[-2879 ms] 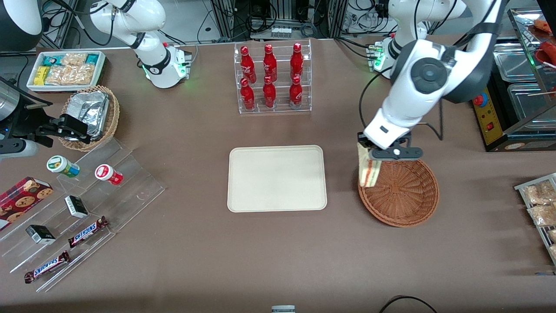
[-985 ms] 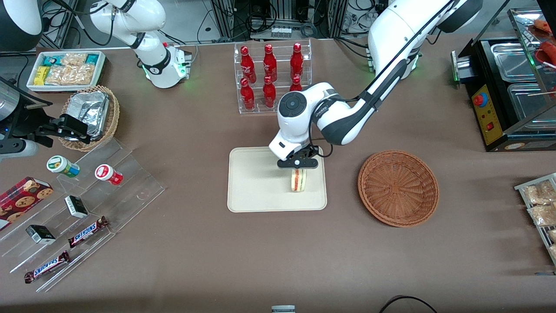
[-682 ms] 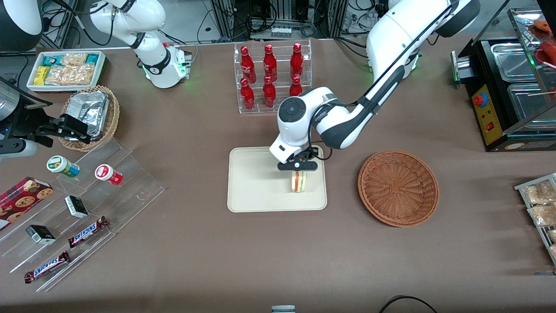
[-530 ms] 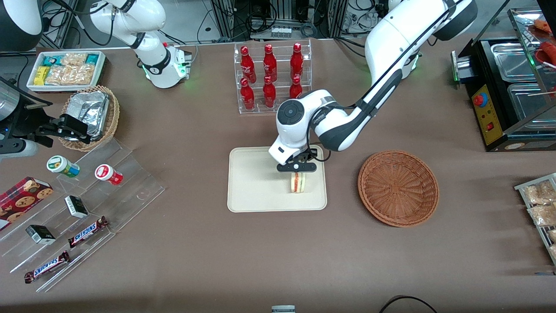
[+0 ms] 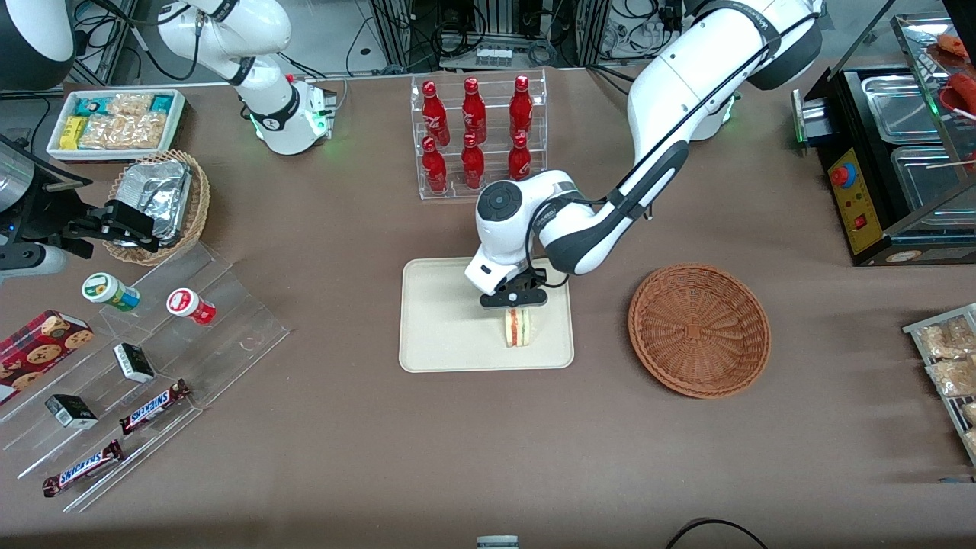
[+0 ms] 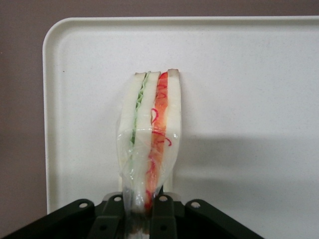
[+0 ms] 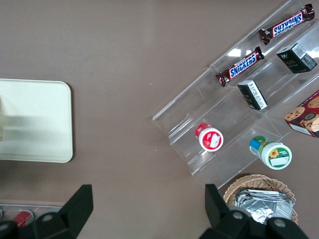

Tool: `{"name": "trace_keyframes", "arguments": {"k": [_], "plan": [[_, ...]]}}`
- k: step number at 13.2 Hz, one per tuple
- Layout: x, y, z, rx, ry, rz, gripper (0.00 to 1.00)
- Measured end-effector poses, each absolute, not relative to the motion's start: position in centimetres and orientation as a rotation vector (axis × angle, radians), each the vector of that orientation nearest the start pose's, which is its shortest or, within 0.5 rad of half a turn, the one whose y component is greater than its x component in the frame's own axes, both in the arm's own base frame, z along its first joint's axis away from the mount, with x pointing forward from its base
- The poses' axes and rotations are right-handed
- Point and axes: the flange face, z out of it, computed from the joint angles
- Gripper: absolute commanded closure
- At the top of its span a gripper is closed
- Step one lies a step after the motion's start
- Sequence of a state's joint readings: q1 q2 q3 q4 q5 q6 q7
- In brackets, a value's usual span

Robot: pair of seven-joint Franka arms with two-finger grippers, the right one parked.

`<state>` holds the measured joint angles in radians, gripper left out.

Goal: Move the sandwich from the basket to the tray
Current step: 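Lower the sandwich onto the tray and open the left gripper, then raise the open left gripper up away from the sandwich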

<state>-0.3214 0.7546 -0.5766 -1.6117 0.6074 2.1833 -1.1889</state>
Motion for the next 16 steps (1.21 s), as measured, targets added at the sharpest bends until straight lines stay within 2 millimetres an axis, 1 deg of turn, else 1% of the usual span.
{"name": "trace_keyframes", "arguments": {"k": [3, 5, 7, 9, 10, 11, 13, 16], "plan": [[48.5, -48.7, 23.1, -3.063, -0.07, -0.114, 0.0], [48.9, -48.7, 23.4, -3.067, -0.082, -0.123, 0.0], [49.6, -48.6, 24.2, -3.06, -0.105, -0.133, 0.0], [50.1, -48.3, 25.7, -3.041, -0.144, -0.129, 0.0], [50.3, -48.2, 27.1, -3.037, -0.167, -0.129, 0.0], [50.5, -47.9, 29.0, -3.027, -0.185, -0.145, 0.0], [50.6, -47.3, 33.6, -3.011, -0.218, -0.21, 0.0], [51.2, -45.5, 40.3, -3.043, -0.348, -0.254, 0.0]]}}
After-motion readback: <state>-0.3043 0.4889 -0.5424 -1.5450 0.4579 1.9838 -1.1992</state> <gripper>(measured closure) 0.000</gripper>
